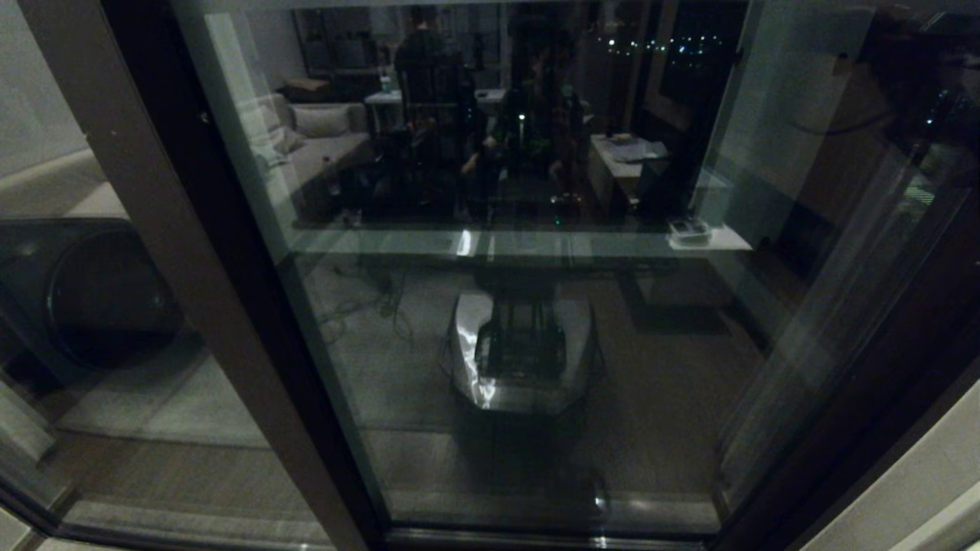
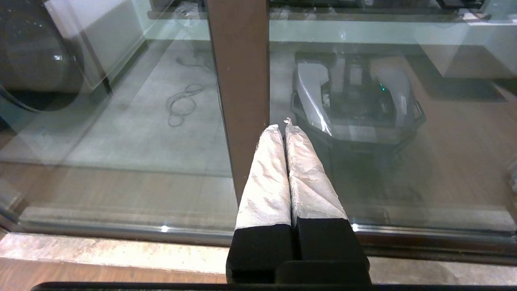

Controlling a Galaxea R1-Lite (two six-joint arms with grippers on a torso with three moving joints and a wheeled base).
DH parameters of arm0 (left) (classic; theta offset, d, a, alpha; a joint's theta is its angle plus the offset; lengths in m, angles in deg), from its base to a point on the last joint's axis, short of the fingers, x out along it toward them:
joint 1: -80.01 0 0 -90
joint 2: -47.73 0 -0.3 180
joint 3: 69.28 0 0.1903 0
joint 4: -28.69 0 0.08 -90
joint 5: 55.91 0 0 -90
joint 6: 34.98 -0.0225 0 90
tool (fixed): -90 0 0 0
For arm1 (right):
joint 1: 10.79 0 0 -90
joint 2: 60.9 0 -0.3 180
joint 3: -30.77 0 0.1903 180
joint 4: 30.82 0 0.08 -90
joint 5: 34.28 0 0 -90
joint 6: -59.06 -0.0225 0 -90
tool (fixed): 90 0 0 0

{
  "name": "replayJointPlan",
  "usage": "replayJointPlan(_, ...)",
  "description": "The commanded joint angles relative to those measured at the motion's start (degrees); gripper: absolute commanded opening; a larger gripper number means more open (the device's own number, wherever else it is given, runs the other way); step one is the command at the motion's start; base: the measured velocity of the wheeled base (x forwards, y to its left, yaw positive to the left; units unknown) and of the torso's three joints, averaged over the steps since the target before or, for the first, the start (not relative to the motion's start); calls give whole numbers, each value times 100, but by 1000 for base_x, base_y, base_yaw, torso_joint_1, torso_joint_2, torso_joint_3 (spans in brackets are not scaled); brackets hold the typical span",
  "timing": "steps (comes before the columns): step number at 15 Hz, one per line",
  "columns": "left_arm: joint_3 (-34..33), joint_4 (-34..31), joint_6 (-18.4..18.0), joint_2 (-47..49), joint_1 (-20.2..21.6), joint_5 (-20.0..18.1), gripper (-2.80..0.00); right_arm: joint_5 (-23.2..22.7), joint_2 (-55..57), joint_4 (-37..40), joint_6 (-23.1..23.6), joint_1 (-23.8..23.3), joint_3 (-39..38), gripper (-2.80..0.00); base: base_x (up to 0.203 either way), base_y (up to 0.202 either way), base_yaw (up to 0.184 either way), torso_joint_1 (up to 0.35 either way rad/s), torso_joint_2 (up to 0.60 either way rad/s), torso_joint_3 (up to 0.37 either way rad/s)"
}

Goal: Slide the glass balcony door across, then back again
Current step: Open the slid door

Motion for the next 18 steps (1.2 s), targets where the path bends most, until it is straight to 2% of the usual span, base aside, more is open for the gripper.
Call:
replayJointPlan(1, -9, 1, -2, -1, 1, 0, -280, -49, 42, 17, -24, 6, -1, 0, 0, 0, 0, 0, 0, 0)
replayJointPlan(8, -9, 1, -2, -1, -5, 0, -280, -383, 24, -36, -270, 33, -10, 0, 0, 0, 0, 0, 0, 0)
replayJointPlan(18, -9, 1, -2, -1, -5, 0, -280, -393, -43, -27, -271, 129, -141, 0, 0, 0, 0, 0, 0, 0)
